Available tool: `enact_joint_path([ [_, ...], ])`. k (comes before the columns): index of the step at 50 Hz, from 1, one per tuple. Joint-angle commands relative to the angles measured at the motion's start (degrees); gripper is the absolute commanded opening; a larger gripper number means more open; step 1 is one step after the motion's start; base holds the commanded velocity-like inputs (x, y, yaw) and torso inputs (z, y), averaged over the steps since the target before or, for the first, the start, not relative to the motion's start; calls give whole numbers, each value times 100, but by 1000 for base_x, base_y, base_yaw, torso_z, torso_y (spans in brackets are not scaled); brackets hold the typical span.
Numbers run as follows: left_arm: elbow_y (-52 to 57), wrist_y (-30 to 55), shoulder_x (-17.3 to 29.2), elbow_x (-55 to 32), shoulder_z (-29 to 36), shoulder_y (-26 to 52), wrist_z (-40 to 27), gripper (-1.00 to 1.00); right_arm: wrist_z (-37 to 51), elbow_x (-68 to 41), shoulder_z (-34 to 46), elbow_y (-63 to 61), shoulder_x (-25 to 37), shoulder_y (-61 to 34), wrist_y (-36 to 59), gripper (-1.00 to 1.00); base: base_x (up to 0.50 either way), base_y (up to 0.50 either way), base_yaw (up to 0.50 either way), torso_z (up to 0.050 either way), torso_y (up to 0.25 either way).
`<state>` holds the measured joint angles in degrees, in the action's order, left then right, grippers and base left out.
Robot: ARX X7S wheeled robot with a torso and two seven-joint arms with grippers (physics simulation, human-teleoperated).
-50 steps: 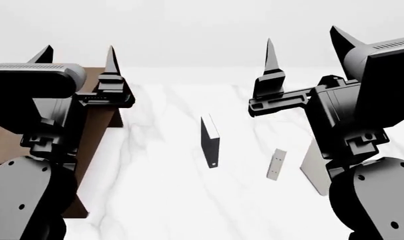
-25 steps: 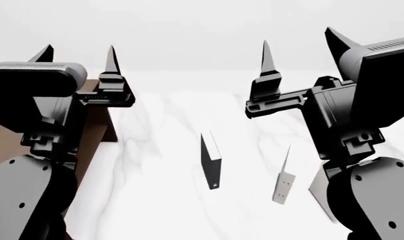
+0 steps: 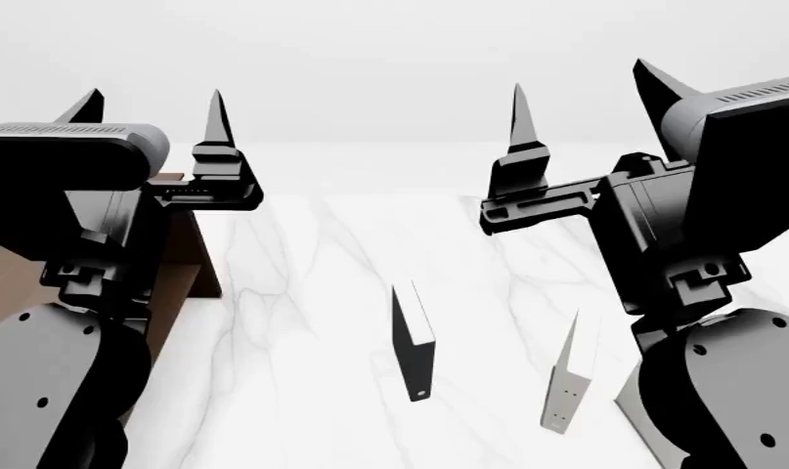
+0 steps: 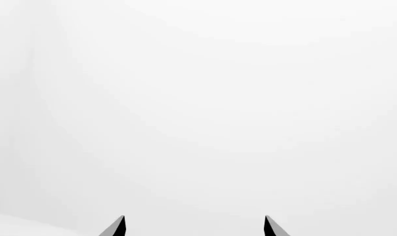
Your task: Pick up the book on the right and place it under the cabinet shelf.
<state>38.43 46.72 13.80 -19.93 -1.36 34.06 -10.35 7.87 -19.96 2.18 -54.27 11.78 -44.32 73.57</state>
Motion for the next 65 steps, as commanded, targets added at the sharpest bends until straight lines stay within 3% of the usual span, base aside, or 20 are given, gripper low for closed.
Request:
enact_joint_path([
  [1, 22, -7, 30, -46, -24, -16, -28, 100, 1, -256, -196, -8, -83, -330, 896, 100, 0, 0, 0, 0, 0],
  [5, 23, -31, 44, -55, -31, -30, -31, 100, 128, -759, -402, 83, 50, -793, 1638, 100, 0, 0, 0, 0, 0],
  [10, 23, -50, 68, -65, -39, -35, -36, 100, 3073, -4767, -992, 1157, 1029, -1606, 1631, 100, 0, 0, 0, 0, 0],
  [12, 26, -54, 75, -71, -38, -33, -38, 100, 3724, -6062, -974, 1524, 1321, -1870, 1610, 100, 0, 0, 0, 0, 0],
  [18, 5, -99, 90, -81, -39, -42, -38, 100, 4642, -7658, -615, 2470, 2240, -2558, 1491, 100, 0, 0, 0, 0, 0],
  [24, -39, -157, 108, -90, -40, -66, -27, 100, 5187, -8959, 302, 3388, 3355, -3012, 1462, 100, 0, 0, 0, 0, 0],
  [34, -88, -236, 139, -106, -29, -101, -14, 100, 4515, -8866, 454, 3677, 4376, -2494, 1518, 100, 0, 0, 0, 0, 0],
  [41, -111, -297, 149, -119, -34, -150, -7, 100, 3677, -8113, 67, 3586, 4797, -1637, 1385, 100, 0, 0, 0, 0, 0],
  [65, -170, -316, 204, -141, 79, -130, -58, 100, 1749, -6239, -592, 3238, 5162, 1678, 293, 100, 0, 0, 0, 0, 0],
])
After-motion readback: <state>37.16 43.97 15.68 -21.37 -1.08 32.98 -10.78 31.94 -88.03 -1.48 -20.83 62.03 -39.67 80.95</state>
